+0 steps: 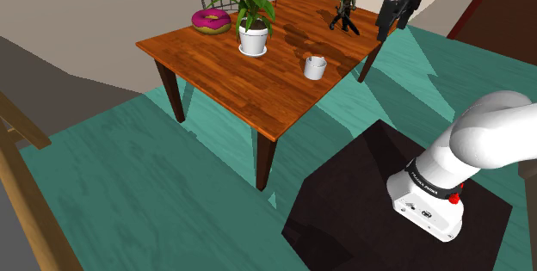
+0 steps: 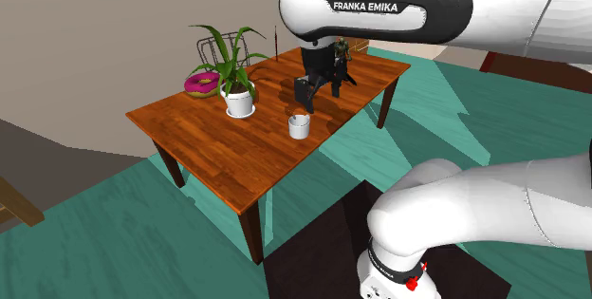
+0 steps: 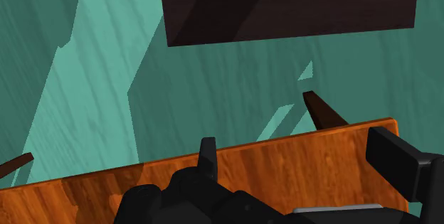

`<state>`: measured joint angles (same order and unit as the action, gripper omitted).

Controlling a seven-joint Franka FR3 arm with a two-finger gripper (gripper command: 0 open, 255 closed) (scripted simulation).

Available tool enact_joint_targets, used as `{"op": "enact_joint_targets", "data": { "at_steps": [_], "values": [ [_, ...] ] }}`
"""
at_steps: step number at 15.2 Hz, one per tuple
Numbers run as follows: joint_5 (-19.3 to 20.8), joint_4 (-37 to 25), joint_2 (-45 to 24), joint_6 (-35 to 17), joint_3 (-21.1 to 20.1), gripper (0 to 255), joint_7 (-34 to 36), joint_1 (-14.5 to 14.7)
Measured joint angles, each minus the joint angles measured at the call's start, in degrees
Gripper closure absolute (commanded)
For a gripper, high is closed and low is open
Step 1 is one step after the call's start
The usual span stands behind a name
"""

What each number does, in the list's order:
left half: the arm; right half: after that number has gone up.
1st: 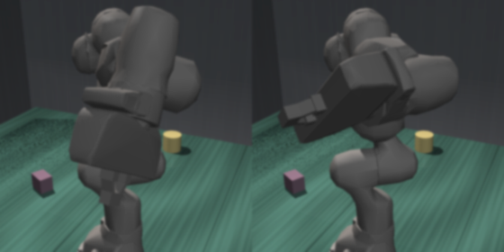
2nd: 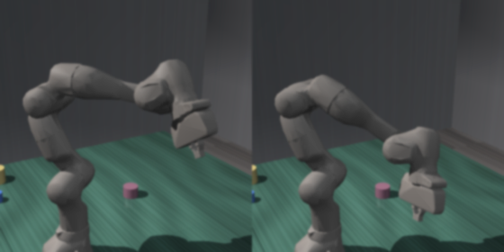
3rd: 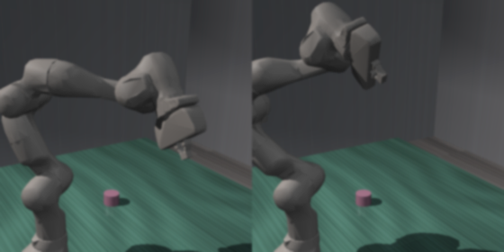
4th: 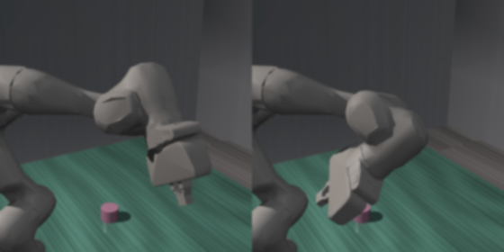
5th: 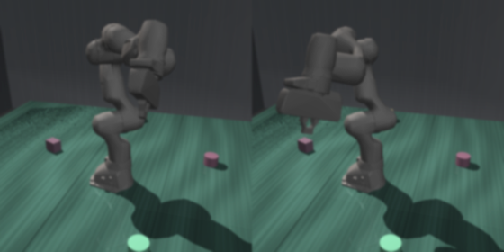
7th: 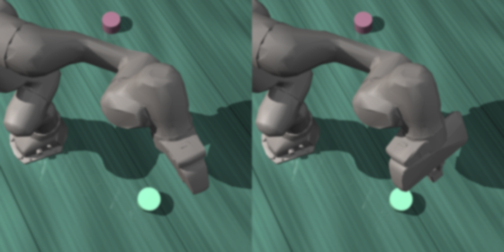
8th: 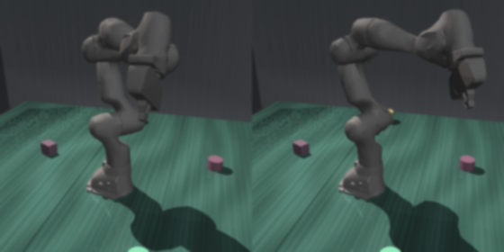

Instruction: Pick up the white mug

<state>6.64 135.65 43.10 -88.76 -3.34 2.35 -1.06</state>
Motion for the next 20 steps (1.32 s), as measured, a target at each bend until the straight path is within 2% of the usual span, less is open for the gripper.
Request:
{"op": "enact_joint_targets", "data": {
  "at_steps": [3,9,20],
  "values": [
    [0.5,0.4,-1.7,-2.2,0.8,0,-0.6,-0.3],
    [1.6,1.7,-10.4,-12.9,3.5,0,-2.2,-1.4],
    [1.5,-4.5,-32.6,-30.2,8.4,0,-6.8,-3.2]
  ]
}}
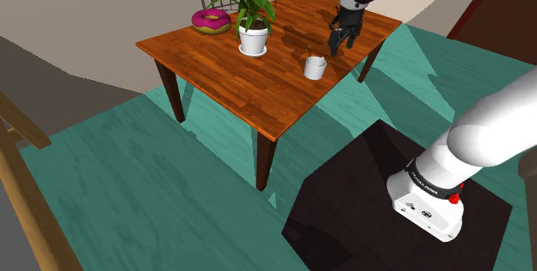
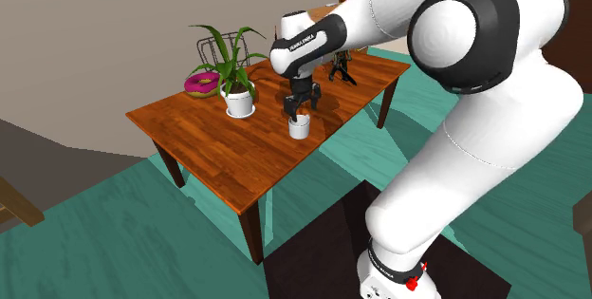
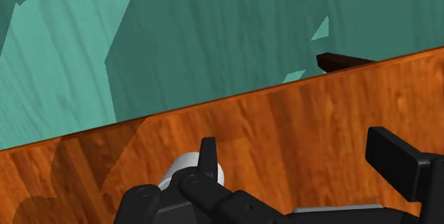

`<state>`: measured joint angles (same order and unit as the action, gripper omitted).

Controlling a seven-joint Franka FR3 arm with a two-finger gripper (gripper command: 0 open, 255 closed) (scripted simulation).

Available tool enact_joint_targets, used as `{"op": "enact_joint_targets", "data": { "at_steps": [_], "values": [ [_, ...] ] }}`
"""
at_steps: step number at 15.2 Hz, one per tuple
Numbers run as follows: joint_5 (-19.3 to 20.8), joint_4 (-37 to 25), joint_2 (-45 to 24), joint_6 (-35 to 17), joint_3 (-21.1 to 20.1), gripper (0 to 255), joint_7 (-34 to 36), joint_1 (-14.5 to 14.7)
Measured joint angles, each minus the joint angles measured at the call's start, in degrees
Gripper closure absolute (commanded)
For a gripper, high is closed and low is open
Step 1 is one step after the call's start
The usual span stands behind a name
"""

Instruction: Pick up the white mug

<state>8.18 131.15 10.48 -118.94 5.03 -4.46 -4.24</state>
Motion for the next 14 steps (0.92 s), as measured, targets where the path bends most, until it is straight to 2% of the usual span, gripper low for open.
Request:
{"op": "enact_joint_targets", "data": {
  "at_steps": [7,14],
  "values": [
    [-2.5,-7.9,-14.5,-7.2,1.8,0,-4.0,-1.3],
    [-6.2,-20.7,-30.7,-10.9,1.7,0,-7.6,-3.1]
  ]
}}
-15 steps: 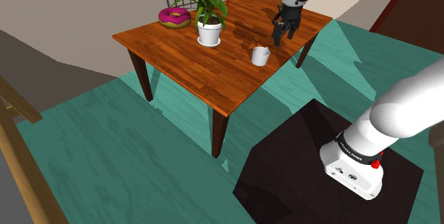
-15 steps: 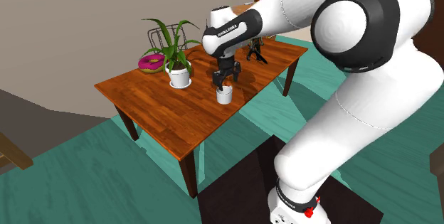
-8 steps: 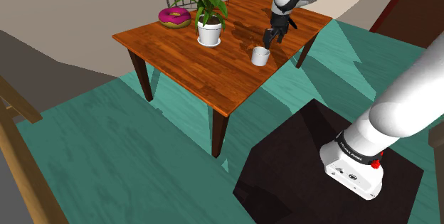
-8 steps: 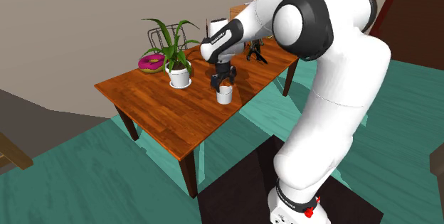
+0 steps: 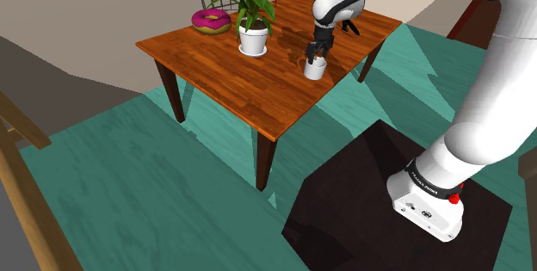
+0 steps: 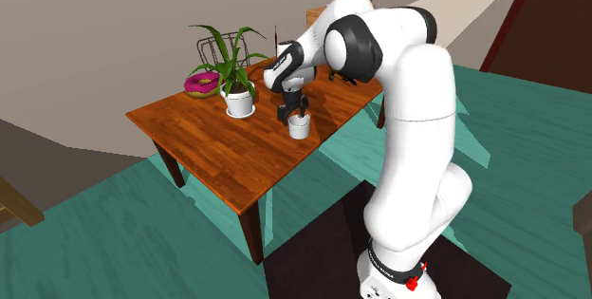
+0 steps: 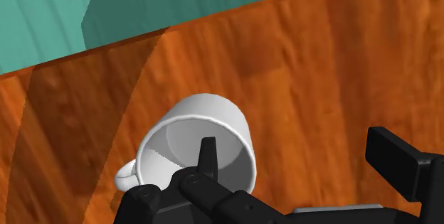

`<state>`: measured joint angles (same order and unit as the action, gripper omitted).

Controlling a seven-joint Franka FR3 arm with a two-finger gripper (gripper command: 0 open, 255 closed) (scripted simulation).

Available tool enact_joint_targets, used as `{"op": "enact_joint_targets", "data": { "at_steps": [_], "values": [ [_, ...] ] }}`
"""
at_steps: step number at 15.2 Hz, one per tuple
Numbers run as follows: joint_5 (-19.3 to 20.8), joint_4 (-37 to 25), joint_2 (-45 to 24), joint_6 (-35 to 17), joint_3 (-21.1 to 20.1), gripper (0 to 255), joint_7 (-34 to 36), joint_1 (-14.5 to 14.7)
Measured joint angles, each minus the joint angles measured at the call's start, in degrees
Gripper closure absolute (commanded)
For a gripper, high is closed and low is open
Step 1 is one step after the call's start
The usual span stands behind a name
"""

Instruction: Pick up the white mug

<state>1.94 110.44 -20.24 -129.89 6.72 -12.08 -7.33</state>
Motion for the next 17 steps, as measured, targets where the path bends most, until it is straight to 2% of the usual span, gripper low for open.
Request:
{"op": "enact_joint_targets", "data": {
  "at_steps": [5,13,14,17],
  "values": [
    [-2.0,-10.0,-10.1,-0.2,-0.6,0,-2.2,-1.8],
    [-2.6,-11.2,-14.9,-3.9,-0.9,0,-2.5,-2.3],
    [-2.6,-11.2,-15.2,-4.1,-0.9,255,-2.6,-2.3],
    [-2.6,-11.2,-15.4,-4.4,-0.9,255,-2.6,-2.4]
  ]
}}
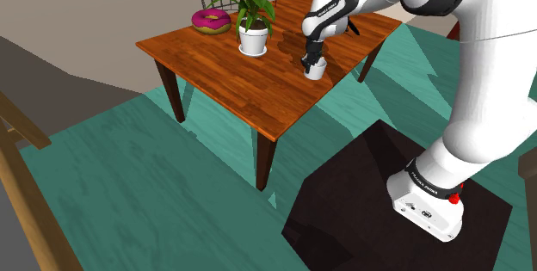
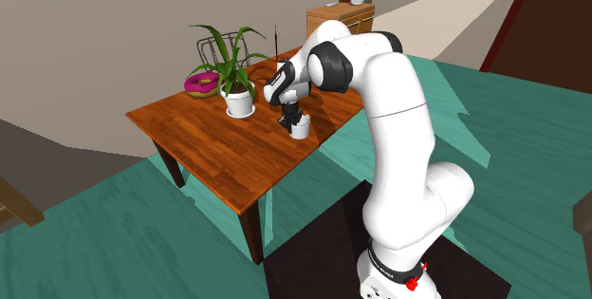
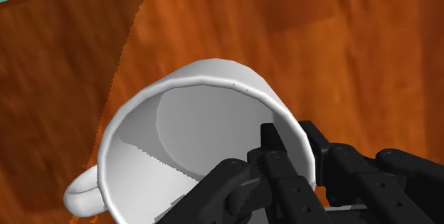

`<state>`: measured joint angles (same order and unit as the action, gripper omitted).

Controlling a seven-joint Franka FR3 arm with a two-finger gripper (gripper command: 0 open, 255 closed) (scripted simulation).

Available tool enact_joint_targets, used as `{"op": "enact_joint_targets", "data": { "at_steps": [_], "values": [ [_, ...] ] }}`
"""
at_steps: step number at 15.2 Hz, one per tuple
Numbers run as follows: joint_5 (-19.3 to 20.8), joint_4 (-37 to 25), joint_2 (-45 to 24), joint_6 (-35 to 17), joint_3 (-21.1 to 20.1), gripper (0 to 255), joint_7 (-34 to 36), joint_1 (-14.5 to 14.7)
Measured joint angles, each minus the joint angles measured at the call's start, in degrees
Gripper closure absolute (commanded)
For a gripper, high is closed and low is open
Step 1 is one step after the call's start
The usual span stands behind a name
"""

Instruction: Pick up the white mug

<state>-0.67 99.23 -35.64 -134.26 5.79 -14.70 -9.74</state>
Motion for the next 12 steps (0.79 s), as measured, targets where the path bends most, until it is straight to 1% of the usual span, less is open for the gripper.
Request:
{"op": "enact_joint_targets", "data": {
  "at_steps": [7,12],
  "values": [
    [0.0,0.0,0.0,0.0,0.0,255,0.0,0.0],
    [0.2,-0.3,2.0,2.3,0.1,255,0.0,0.1]
  ]
}}
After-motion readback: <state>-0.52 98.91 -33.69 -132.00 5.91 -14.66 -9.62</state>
